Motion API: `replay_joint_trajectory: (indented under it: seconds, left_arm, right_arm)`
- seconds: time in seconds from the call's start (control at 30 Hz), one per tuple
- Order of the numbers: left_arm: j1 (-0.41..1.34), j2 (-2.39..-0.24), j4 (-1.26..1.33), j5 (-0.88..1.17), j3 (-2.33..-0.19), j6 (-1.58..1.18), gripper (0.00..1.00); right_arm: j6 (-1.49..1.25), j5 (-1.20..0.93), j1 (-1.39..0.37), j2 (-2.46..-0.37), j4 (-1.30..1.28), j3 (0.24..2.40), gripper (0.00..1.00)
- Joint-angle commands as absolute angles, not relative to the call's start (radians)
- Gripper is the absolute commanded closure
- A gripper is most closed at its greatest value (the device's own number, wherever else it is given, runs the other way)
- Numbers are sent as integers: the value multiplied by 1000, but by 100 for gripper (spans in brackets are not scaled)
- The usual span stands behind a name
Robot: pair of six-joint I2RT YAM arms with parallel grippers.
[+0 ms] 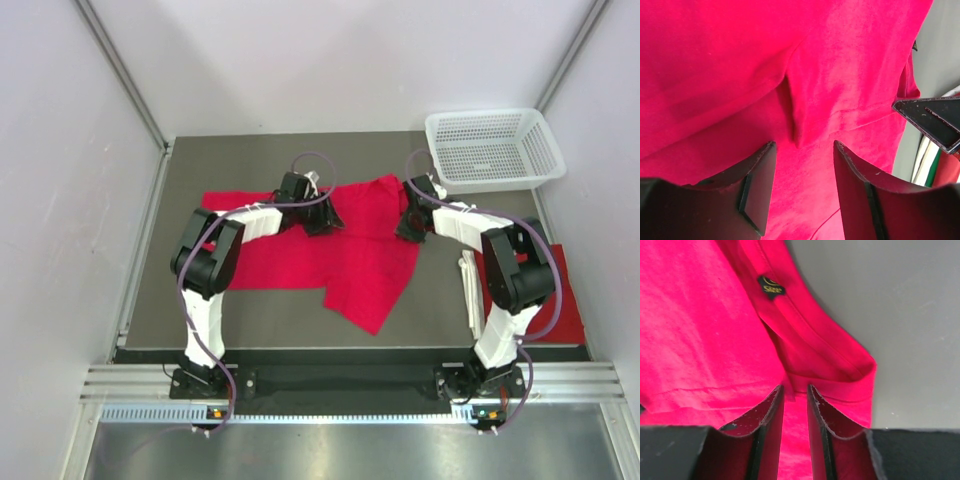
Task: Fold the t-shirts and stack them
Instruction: Fold the tshirt
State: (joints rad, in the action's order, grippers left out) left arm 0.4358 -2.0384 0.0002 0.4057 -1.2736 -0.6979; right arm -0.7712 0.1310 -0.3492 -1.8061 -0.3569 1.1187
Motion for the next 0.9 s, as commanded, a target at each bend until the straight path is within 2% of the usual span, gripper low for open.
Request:
replay_joint_trajectory:
  seconds: [0.0, 0.43, 0.67, 0.7, 0.8, 0.83, 0.87]
  left_arm:
    - [451, -2059, 55, 391, -1302, -703, 46]
    - [468, -2095, 12, 354, -1347, -703, 59]
    - [474, -2109, 6, 354, -1364, -707, 66]
    - [476, -2111, 6, 354, -1365, -709, 69]
    - [476, -2111, 5, 351, -1370, -713, 83]
    - [477, -2109, 5, 351, -1377, -715, 90]
    - [477, -2109, -30, 348, -1381, -719, 100]
  right_arm:
    - [-787, 117, -347, -1806, -287, 1100, 74]
    - [-779, 132, -348, -1805, -279, 1097, 74]
    - [-776, 137, -347, -1801, -276, 1098, 80]
    - [-775, 137, -347, -1798, -276, 1097, 82]
    - [-772, 140, -347, -1792, -276, 1097, 95]
    - [-769, 138, -347, -1787, -273, 1097, 100]
    - [-765, 138, -347, -1784, -275, 1098, 100]
